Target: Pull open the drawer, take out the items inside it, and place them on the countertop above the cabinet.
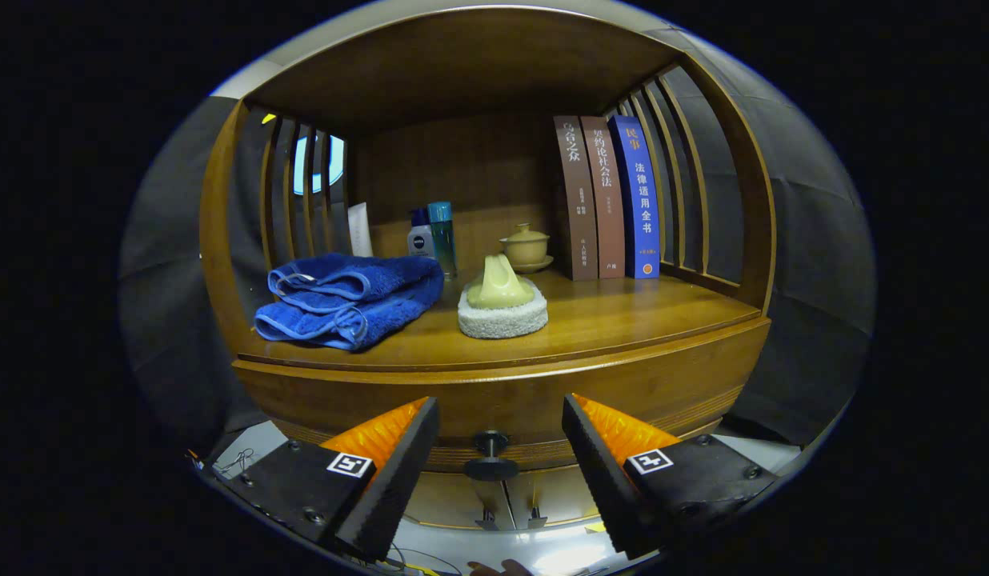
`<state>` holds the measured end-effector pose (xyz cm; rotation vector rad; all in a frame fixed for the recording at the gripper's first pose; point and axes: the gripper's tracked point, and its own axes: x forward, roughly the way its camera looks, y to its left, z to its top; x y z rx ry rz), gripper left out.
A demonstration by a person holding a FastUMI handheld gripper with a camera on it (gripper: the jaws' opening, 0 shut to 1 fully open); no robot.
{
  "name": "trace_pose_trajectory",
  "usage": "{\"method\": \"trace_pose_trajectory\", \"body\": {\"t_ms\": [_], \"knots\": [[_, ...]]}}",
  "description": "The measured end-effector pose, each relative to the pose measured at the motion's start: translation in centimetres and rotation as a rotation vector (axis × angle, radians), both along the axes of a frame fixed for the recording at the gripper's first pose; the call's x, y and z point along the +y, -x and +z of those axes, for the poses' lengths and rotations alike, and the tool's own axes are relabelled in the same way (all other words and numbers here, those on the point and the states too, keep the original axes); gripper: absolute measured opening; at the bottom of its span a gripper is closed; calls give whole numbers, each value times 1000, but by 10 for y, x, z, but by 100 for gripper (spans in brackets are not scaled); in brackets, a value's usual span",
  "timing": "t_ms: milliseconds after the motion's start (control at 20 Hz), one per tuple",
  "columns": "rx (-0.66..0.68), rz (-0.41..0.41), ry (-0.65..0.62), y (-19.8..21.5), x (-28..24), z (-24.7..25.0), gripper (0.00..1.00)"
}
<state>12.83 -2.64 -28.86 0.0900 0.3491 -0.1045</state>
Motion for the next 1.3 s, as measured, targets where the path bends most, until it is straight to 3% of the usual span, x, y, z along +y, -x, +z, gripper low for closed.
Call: {"method": "trace_pose_trajectory", "body": {"t_ms": [300,800,1000,1300], "knots": [[-61,-2,7,15,-1,73,100],[-215,19,48,52,0,245,100],[-208,28,74,66,-1,273,99],[-196,27,73,85,1,277,99]]}}
